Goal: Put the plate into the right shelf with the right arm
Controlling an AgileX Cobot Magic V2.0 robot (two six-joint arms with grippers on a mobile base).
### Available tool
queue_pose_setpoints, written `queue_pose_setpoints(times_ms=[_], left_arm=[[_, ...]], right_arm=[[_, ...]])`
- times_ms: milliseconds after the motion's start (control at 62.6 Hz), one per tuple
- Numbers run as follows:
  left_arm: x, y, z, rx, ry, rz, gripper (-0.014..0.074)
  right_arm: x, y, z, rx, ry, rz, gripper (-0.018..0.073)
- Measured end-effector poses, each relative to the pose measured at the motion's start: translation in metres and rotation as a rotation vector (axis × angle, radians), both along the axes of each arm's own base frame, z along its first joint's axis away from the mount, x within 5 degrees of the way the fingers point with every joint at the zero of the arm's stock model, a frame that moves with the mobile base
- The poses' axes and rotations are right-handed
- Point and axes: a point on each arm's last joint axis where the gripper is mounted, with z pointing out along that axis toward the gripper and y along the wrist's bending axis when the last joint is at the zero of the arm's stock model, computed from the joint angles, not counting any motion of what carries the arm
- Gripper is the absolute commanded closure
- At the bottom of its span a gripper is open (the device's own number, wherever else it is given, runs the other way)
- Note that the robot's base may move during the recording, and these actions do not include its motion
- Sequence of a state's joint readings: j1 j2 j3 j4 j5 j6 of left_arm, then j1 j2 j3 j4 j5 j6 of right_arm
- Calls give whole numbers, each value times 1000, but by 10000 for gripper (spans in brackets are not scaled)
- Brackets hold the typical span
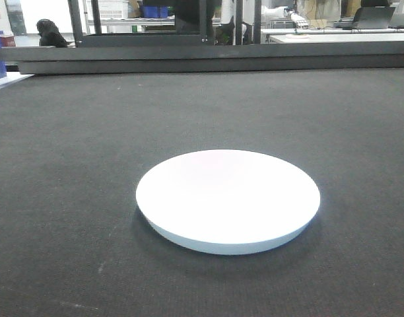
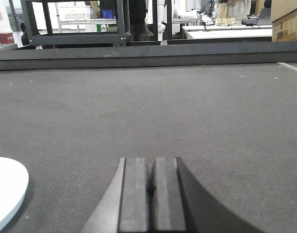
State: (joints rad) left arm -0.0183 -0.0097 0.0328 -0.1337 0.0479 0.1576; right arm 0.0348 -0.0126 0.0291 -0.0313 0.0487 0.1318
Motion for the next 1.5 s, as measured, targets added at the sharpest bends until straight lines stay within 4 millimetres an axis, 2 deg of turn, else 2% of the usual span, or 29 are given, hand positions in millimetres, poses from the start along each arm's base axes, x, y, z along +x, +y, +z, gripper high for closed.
queue_pose_setpoints(times_ms=[288, 383, 511, 591, 767, 895, 1038, 1246, 1502], left_arm=[[0, 0, 0, 0, 0, 0, 724], [0, 0, 0, 0, 0, 0, 724], [0, 0, 0, 0, 0, 0, 724], [0, 0, 0, 0, 0, 0, 724], [0, 0, 0, 0, 0, 0, 724], [0, 0, 0, 0, 0, 0, 724], [0, 0, 0, 0, 0, 0, 724], [0, 0, 0, 0, 0, 0, 724], [0, 0, 0, 0, 0, 0, 724]], right_arm=[[0, 0, 1, 0, -8, 0, 504], [0, 0, 7, 2, -74, 2, 504], [-3, 1, 22, 8, -239, 7, 504], [-4, 0, 29, 8, -244, 7, 504], [-9, 0, 74, 6, -186, 1, 504], [1, 0, 94, 3, -9, -5, 504], [20, 0, 104, 7, 239, -7, 504], [54, 3, 97, 23, 642, -2, 504], [95, 8, 86, 1, 946, 13, 504]])
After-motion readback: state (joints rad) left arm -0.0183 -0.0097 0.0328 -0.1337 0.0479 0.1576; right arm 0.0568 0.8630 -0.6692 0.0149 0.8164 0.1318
